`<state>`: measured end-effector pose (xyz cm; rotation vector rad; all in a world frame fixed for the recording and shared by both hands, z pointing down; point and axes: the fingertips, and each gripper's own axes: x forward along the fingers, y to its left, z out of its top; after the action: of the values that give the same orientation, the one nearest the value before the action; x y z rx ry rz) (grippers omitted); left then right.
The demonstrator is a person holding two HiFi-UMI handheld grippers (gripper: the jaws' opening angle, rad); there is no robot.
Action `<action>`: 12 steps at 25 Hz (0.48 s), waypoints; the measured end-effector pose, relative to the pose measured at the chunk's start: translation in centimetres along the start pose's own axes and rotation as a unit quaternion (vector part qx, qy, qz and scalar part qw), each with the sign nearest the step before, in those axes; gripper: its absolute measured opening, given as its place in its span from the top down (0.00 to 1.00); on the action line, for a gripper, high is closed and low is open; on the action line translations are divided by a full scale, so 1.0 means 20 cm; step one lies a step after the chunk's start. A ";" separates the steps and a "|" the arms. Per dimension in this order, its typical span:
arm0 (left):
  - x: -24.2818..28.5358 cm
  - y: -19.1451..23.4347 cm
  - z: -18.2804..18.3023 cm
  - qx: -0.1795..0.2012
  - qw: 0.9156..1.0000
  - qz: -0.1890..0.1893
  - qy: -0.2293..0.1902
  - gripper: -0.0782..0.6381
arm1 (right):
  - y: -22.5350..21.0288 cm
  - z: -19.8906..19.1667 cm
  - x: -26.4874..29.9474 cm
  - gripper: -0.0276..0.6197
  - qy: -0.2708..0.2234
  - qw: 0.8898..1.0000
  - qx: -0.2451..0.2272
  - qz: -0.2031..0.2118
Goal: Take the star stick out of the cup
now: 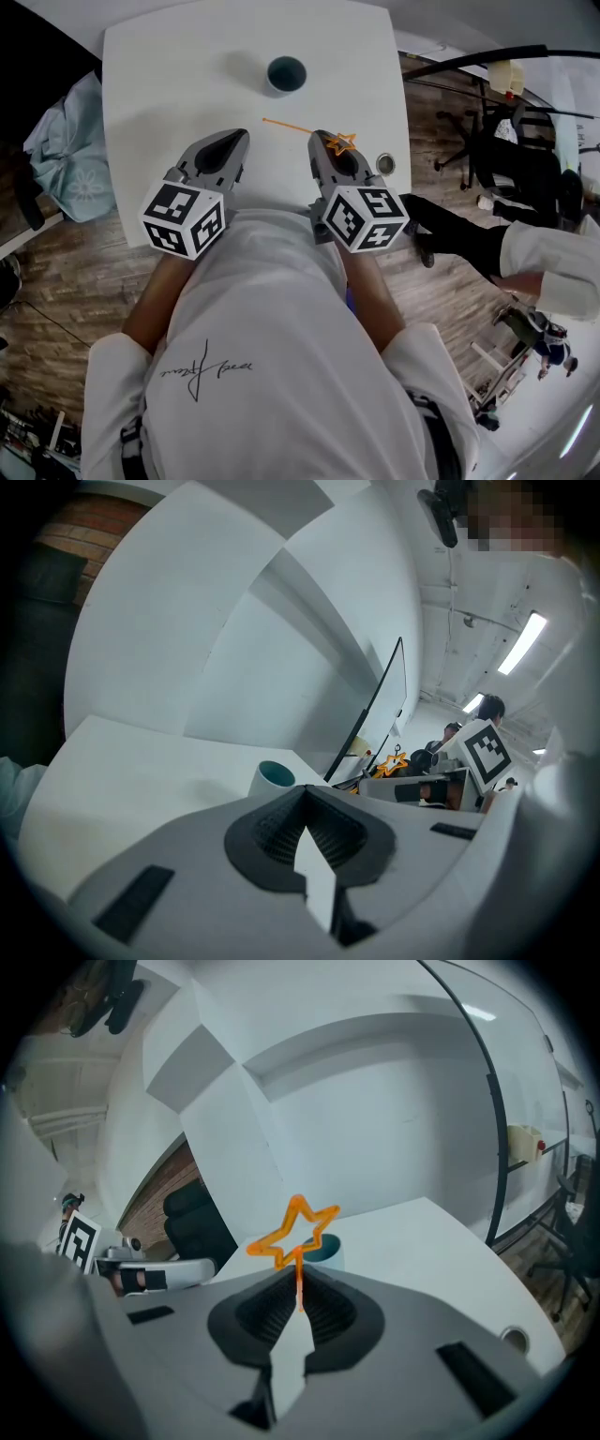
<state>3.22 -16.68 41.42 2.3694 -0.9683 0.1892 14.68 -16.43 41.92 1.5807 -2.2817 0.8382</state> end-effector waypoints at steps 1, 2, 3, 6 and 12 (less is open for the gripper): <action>0.00 0.00 0.00 0.000 1.000 0.000 0.000 0.89 | 0.00 0.00 0.00 0.92 0.003 1.000 -0.001 0.003; 0.00 0.00 0.00 -0.001 1.000 0.000 -0.001 0.89 | 0.01 -0.01 0.00 0.92 0.005 1.000 -0.003 0.005; 0.00 0.01 0.00 -0.001 1.000 0.000 -0.001 0.89 | 0.01 -0.01 0.01 0.92 0.008 1.000 -0.005 0.008; -0.01 0.01 -0.01 -0.002 1.000 -0.001 0.000 0.89 | 0.04 -0.02 0.02 0.92 0.014 1.000 -0.010 0.020; -0.01 0.01 0.00 -0.002 1.000 -0.002 -0.002 0.89 | 0.07 -0.03 0.03 0.92 0.030 0.998 -0.026 0.043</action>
<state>2.94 -16.72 41.43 2.3688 -0.9659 0.1821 13.09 -16.12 42.30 1.4256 -2.3243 0.8281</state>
